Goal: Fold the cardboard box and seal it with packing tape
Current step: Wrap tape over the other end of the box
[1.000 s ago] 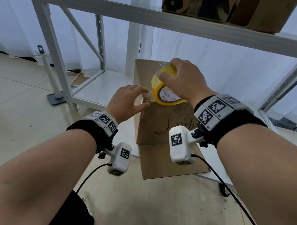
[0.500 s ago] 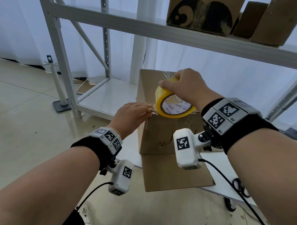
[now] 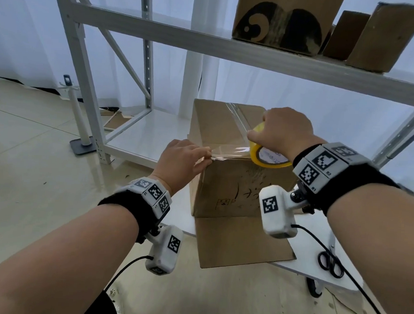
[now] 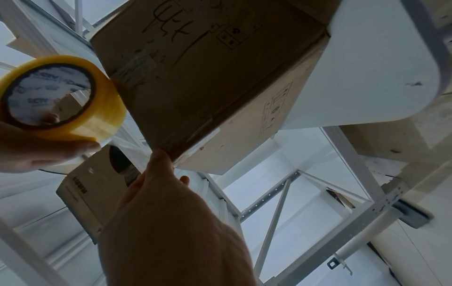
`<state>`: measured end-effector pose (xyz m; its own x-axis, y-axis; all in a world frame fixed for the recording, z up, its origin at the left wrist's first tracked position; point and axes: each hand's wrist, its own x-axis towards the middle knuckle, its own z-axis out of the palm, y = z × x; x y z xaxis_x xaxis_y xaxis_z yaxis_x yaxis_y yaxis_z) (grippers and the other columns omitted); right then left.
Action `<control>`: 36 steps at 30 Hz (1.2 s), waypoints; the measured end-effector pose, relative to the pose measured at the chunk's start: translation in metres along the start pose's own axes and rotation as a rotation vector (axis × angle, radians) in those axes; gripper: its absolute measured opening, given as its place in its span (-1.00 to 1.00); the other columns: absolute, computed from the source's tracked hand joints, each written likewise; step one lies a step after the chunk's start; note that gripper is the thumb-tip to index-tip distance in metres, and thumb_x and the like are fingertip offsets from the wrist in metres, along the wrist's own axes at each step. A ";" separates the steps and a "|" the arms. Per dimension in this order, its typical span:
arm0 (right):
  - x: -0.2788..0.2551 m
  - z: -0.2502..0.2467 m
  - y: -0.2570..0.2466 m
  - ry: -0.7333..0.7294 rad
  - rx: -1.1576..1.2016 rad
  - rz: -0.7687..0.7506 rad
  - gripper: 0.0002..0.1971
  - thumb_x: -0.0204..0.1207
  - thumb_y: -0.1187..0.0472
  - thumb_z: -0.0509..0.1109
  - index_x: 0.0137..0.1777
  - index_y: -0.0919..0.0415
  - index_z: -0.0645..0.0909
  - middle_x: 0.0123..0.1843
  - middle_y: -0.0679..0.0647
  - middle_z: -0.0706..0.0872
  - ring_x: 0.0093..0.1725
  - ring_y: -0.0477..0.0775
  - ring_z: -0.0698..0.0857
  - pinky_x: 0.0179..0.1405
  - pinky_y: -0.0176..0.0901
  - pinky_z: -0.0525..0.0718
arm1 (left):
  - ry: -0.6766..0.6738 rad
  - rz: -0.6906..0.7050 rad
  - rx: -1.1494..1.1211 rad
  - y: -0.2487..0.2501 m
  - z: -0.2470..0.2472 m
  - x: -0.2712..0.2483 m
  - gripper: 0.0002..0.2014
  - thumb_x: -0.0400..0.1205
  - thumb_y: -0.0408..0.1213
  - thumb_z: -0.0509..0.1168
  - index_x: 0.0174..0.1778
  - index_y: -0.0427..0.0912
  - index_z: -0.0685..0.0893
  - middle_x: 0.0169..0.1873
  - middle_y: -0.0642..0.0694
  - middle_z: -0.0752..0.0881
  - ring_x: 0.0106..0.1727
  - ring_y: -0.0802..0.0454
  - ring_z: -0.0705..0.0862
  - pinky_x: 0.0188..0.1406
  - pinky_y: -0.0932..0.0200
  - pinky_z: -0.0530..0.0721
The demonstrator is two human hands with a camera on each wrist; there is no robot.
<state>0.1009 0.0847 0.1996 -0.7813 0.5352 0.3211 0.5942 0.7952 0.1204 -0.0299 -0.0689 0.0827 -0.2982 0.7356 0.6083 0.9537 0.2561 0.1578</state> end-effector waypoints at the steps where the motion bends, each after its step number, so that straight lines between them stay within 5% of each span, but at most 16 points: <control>1: 0.001 -0.001 -0.001 -0.007 -0.013 -0.003 -0.56 0.48 -0.18 0.31 0.01 0.24 0.63 -0.20 0.08 0.62 -0.13 0.16 0.59 -0.18 -0.09 0.42 | -0.007 0.006 0.027 0.001 -0.001 0.000 -0.81 0.60 -0.14 0.37 0.05 -0.10 0.78 -0.08 -0.06 0.82 -0.03 -0.11 0.71 0.03 -0.01 0.56; 9: 0.004 0.000 -0.011 -0.011 -0.126 -0.070 -0.66 0.48 -0.15 0.29 -0.17 0.15 0.50 -0.40 0.01 0.42 -0.18 0.14 0.50 -0.10 -0.07 0.37 | -0.236 0.024 0.215 0.016 -0.010 0.005 -0.61 0.73 -0.05 0.09 0.49 0.07 0.47 0.29 0.02 0.60 0.33 -0.04 0.49 0.34 0.04 0.34; 20: 0.004 0.002 -0.014 0.026 -0.152 -0.129 -0.66 0.49 -0.16 0.27 -0.05 0.14 0.47 -0.19 0.06 0.51 -0.12 0.13 0.47 -0.02 -0.02 0.37 | -0.283 0.047 0.162 0.041 0.008 0.029 -0.61 0.75 -0.16 0.08 0.52 0.00 0.43 0.51 0.06 0.46 0.55 0.07 0.36 0.50 0.14 0.24; 26: -0.007 0.007 0.017 0.101 0.448 0.022 -0.63 0.43 -0.19 0.37 0.02 0.10 0.56 -0.03 0.04 0.59 -0.01 0.08 0.56 -0.12 -0.10 0.45 | -0.274 0.084 0.206 0.035 0.005 0.025 -0.58 0.77 -0.18 0.06 0.58 -0.04 0.33 0.54 0.02 0.40 0.53 0.07 0.40 0.49 0.14 0.33; 30: -0.020 0.024 0.030 0.215 0.761 0.103 -0.60 0.34 -0.22 0.42 -0.14 0.13 0.58 -0.17 0.01 0.59 -0.11 0.01 0.55 -0.22 -0.22 0.42 | -0.279 0.065 0.216 0.035 0.008 0.027 -0.58 0.77 -0.20 0.07 0.58 -0.07 0.34 0.54 0.01 0.41 0.53 0.04 0.41 0.48 0.10 0.34; 33: -0.022 0.023 0.027 0.213 0.778 0.161 -0.55 0.36 -0.24 0.42 -0.44 0.08 0.37 -0.44 -0.04 0.36 -0.38 -0.05 0.39 -0.40 -0.22 0.31 | -0.267 0.064 0.197 0.031 0.011 0.027 -0.59 0.76 -0.23 0.10 0.56 -0.05 0.37 0.52 0.03 0.44 0.52 0.05 0.43 0.48 0.09 0.36; 36: -0.016 0.007 0.018 0.118 0.589 0.147 -0.49 0.46 -0.17 0.39 -0.48 0.11 0.26 -0.48 -0.01 0.28 -0.46 -0.06 0.30 -0.43 -0.17 0.24 | -0.258 0.103 0.174 0.025 0.009 0.024 -0.61 0.75 -0.20 0.12 0.52 -0.04 0.43 0.48 0.04 0.48 0.49 0.07 0.47 0.46 0.13 0.36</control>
<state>0.1229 0.0929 0.1898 -0.6526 0.6431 0.4006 0.4626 0.7570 -0.4615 -0.0139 -0.0391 0.0942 -0.2222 0.8920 0.3937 0.9648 0.2594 -0.0431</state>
